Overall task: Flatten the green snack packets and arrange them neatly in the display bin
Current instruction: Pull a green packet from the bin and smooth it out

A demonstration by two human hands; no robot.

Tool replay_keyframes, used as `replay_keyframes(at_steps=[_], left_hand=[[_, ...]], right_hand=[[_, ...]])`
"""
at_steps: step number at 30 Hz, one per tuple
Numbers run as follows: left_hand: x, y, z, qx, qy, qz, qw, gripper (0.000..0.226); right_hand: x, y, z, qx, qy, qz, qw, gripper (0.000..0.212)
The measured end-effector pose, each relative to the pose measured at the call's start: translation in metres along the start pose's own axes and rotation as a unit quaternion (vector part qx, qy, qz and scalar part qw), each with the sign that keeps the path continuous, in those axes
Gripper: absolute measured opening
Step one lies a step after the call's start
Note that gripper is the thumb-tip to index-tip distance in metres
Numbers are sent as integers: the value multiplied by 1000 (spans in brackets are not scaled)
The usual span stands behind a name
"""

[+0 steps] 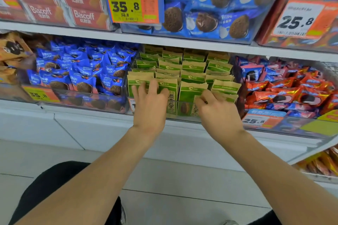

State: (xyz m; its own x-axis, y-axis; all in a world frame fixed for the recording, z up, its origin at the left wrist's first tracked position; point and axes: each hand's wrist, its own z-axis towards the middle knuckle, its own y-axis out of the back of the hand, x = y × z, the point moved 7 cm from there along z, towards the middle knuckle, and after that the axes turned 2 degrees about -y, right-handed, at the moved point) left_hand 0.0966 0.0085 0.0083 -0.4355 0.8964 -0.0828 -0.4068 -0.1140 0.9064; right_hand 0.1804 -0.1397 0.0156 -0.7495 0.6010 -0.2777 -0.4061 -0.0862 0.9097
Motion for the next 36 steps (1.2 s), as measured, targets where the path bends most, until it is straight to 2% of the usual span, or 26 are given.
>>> replay_keyframes(at_steps=[4, 8, 11, 15, 20, 26, 32, 34, 36], left_hand=[[-5, -3, 1, -29, 12, 30, 999, 27], [0, -3, 1, -5, 42, 48, 998, 34], [1, 0, 2, 14, 53, 44, 998, 37], [1, 6, 3, 20, 58, 31, 998, 28], [9, 23, 1, -18, 59, -8, 998, 16], [0, 23, -31, -13, 38, 4, 999, 18], [-14, 35, -55, -41, -24, 12, 999, 17], [-10, 42, -55, -60, -40, -16, 997, 17], [-6, 53, -55, -90, -45, -64, 993, 22]], right_hand=[[9, -3, 1, -25, -2, 21, 999, 44], [10, -4, 3, -29, -1, 42, 999, 43], [7, -4, 7, -16, -12, 75, 997, 52], [-3, -4, 10, 5, -29, 138, 990, 57], [-4, 10, 10, -22, -43, 180, 983, 54], [6, 16, -23, -2, -40, 171, 985, 53], [12, 30, -47, 22, -48, 129, 990, 47], [16, 38, -48, -4, -48, 109, 993, 43], [22, 51, -45, -72, -33, 117, 990, 34]])
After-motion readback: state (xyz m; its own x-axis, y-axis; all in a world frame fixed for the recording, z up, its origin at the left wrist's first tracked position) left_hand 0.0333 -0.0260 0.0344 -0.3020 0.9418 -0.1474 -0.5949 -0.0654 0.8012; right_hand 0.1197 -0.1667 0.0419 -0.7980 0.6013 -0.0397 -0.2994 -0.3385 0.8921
